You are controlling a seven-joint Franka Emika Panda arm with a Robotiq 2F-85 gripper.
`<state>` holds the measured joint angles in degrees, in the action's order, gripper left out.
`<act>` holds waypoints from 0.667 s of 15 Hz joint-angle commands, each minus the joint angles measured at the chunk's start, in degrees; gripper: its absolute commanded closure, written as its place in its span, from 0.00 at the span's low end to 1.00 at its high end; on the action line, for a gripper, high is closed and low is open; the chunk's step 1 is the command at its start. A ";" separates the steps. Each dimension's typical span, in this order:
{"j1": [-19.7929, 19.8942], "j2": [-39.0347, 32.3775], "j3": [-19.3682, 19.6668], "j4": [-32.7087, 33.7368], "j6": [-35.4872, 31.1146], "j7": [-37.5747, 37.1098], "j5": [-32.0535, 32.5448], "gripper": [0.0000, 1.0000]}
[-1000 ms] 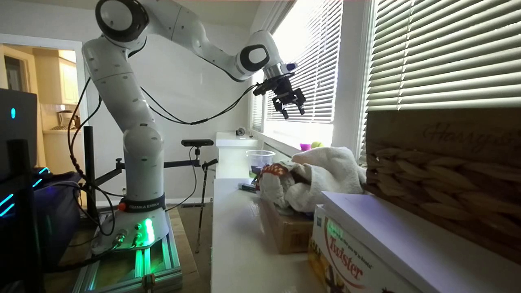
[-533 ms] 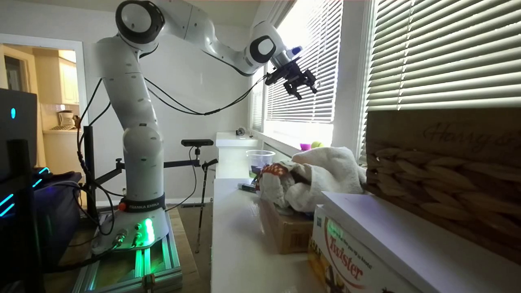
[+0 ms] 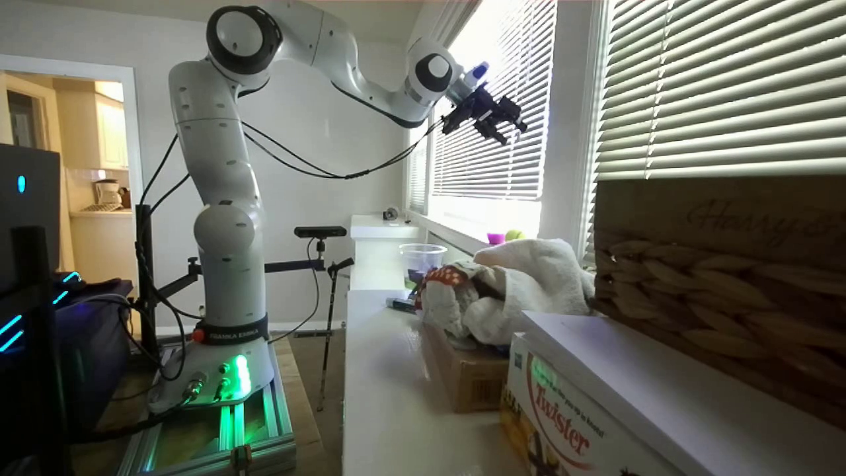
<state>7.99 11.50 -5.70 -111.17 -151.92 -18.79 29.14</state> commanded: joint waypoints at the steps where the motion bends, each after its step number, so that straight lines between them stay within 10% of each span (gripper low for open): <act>1: -0.30 -0.50 0.24 0.27 -0.19 -1.32 0.76 0.00; 10: 0.49 -0.67 -0.50 -0.18 -0.32 -2.84 2.51 0.00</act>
<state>8.13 10.55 -5.82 -111.04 -152.22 -20.62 30.14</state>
